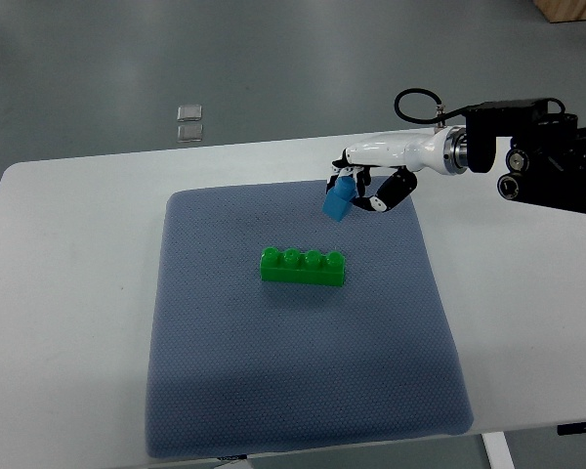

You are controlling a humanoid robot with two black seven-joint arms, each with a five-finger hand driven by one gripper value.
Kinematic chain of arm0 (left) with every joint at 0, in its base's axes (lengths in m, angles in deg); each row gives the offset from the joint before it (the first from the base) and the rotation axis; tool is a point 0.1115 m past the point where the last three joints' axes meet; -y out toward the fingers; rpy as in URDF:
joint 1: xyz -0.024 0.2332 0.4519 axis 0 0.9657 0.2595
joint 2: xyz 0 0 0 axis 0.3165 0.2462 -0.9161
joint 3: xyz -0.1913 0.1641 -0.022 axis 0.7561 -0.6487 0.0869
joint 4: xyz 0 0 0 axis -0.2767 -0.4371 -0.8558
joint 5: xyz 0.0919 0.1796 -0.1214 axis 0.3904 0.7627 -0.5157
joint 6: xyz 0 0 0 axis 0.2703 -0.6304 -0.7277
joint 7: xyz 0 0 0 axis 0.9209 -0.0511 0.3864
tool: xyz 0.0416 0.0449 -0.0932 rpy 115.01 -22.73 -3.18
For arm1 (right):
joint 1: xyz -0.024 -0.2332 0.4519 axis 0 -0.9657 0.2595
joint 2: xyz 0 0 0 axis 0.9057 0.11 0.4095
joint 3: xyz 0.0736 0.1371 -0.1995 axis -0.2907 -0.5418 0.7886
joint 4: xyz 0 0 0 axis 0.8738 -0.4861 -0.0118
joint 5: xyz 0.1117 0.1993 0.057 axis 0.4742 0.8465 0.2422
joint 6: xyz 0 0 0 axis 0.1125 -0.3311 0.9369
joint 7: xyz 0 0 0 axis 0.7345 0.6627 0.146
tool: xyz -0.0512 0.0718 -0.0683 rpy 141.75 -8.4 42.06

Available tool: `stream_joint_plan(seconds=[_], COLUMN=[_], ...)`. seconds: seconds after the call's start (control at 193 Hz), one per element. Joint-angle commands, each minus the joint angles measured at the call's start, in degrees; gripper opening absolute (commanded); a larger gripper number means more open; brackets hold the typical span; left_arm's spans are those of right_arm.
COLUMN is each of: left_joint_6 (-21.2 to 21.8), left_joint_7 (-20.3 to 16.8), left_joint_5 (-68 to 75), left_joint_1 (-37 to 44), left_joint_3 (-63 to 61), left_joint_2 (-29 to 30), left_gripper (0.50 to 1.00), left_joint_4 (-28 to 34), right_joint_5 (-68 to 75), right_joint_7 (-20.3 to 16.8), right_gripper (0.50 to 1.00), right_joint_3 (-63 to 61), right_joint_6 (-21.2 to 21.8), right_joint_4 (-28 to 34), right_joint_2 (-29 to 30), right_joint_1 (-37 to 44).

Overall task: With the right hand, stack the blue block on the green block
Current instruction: 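Lift the blue block and carry it over the green block, then lower the blue block onto the green block's studs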

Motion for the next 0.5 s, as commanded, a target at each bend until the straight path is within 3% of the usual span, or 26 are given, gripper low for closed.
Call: stream_joint_plan(seconds=[0.0,0.493], left_joint_6=[0.0,0.0], left_joint_7=[0.0,0.0], left_joint_5=[0.0,0.0], left_joint_1=[0.0,0.0], left_joint_3=[0.0,0.0], left_joint_2=[0.0,0.0], left_gripper=[1.000,1.000], left_joint_4=[0.0,0.0], right_joint_5=[-2.9,-8.6], right_joint_7=[1.3,2.2], right_gripper=[0.500,0.500], right_joint_3=[-1.0,-3.0], right_joint_6=[0.0,-0.7], right_joint_4=[0.5,-0.2], right_joint_2=[0.5,6.5], right_joint_1=[-1.0,-2.5])
